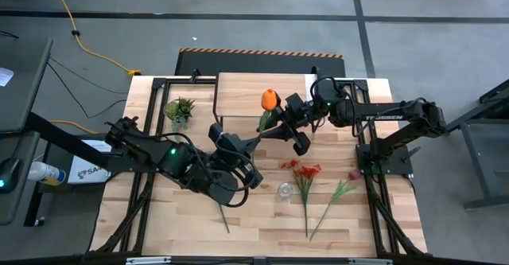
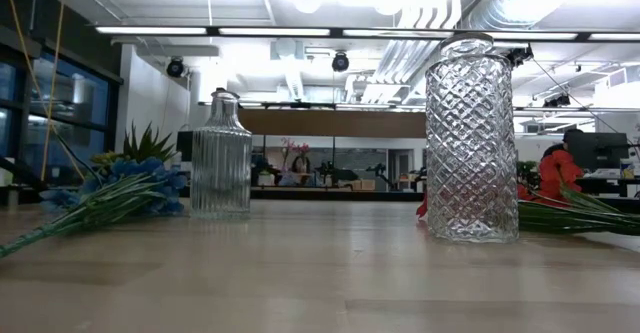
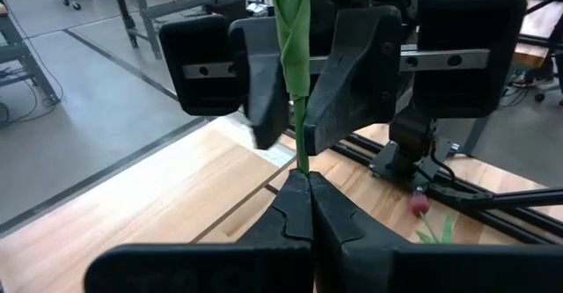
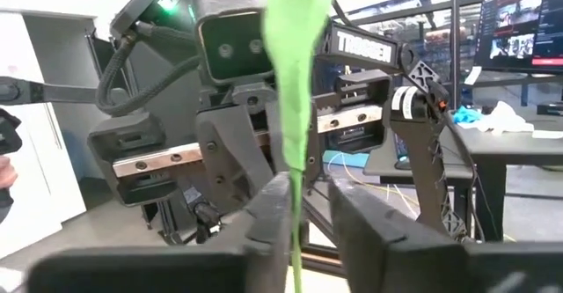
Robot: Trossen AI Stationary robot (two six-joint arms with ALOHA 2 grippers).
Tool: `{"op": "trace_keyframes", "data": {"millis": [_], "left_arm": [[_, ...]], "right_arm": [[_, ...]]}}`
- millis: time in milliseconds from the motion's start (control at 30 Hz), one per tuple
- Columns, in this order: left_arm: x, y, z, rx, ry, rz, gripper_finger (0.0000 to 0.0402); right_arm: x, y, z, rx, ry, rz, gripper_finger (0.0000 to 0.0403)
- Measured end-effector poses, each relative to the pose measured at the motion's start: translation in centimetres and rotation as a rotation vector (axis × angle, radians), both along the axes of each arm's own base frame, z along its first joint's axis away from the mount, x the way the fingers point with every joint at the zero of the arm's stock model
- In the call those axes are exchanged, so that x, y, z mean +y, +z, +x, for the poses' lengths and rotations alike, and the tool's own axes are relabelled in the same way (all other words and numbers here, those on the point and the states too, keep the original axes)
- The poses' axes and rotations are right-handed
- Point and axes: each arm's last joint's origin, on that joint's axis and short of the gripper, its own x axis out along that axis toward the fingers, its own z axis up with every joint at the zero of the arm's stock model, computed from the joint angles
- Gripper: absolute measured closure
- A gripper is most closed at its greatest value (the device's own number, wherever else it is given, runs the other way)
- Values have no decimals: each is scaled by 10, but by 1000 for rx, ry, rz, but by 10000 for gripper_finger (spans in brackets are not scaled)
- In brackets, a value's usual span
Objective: Pick and place flowers into a vace then onto a shelf
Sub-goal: Put the orange flower into the right transparent vase
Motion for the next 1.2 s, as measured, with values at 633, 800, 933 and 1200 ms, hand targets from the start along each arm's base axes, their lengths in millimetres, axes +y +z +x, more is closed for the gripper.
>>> {"op": "trace_keyframes", "data": {"millis": [633,800,933,1200], "left_arm": [[0,0,0,0,-7,-8,372],[0,0,0,1,-7,-7,360],[0,0,0,1,-8,-8,349],[0,0,0,4,-19,-16,305]], "right_arm": [[0,-1,0,2,-20,-13,401],[0,-1,0,1,-24,-13,402],[-1,-1,0,2,-28,-12,402],[-5,-1,0,8,-38,-10,402]]}}
